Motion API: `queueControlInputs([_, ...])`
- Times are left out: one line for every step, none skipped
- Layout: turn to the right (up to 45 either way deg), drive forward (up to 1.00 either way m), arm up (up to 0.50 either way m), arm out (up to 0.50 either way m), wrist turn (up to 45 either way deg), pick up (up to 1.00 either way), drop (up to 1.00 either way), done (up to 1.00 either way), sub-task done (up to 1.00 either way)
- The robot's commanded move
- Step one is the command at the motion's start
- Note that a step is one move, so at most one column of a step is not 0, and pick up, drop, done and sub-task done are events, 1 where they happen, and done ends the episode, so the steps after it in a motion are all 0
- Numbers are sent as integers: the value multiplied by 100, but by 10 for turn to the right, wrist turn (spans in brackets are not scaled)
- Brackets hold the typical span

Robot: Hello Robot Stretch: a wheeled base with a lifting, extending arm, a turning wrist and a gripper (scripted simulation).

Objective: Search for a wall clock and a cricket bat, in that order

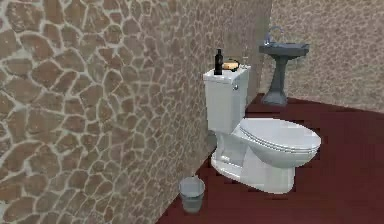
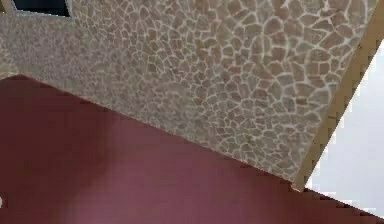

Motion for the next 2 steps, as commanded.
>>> queueControlInputs([-450, 0, 0, 0, 0, 0, 0, 0, 0])
queueControlInputs([-450, 0, 0, 0, 0, 0, 0, 0, 0])
